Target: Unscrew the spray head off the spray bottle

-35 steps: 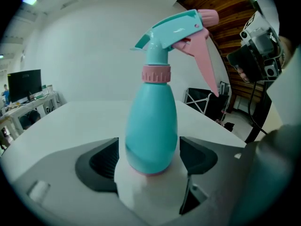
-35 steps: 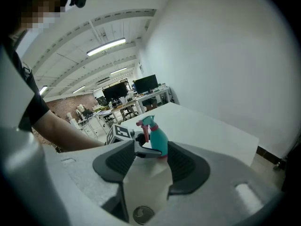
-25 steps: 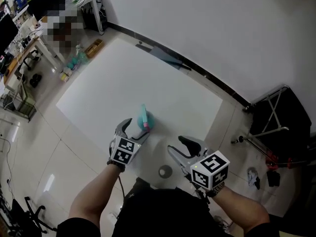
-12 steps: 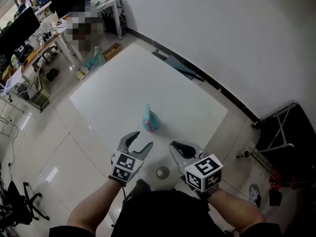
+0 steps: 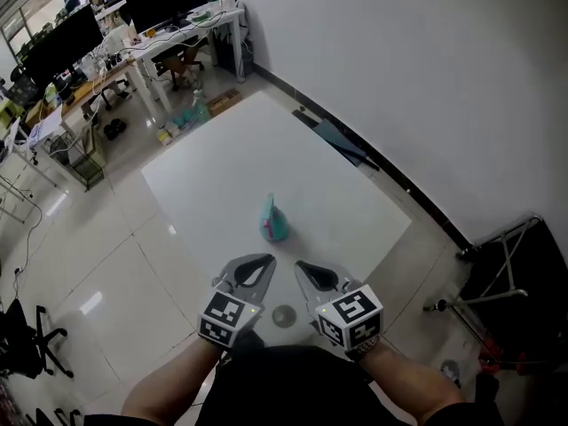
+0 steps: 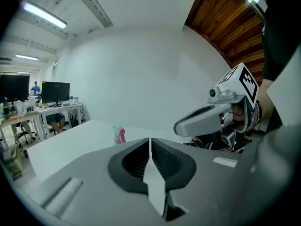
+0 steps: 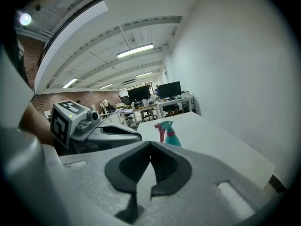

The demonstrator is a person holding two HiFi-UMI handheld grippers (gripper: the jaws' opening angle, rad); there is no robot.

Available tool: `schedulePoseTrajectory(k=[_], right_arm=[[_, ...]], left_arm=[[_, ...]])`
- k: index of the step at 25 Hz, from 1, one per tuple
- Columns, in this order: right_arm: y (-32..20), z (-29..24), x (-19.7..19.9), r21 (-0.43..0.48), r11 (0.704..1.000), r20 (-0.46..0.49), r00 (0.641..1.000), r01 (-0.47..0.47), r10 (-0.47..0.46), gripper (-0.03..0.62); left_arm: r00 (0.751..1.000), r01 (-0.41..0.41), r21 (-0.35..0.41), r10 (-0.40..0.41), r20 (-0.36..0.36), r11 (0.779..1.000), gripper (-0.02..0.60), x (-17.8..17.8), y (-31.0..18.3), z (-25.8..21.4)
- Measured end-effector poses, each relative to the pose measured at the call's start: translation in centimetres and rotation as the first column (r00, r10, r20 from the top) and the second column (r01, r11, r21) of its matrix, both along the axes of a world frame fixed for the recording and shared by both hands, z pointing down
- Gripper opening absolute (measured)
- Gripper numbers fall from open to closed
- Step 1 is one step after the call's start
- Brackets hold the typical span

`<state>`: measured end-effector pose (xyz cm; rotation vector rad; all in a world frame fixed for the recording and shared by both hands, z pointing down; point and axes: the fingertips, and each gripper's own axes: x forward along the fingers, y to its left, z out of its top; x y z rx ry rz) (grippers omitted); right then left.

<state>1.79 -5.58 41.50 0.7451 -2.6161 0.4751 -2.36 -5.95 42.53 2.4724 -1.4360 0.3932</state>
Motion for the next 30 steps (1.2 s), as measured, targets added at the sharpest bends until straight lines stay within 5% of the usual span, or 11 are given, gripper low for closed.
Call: schedulePoseTrajectory(k=[30], right_arm=[[1.2,-1.4,0.4,0.063,0.995,0.016,0.997,0.080,-0.081,-0.008]], left_arm=[[0.995,0.097,-0.017,-0.098,-0.015,0.995,0.014,2.1,1.7,-1.8]])
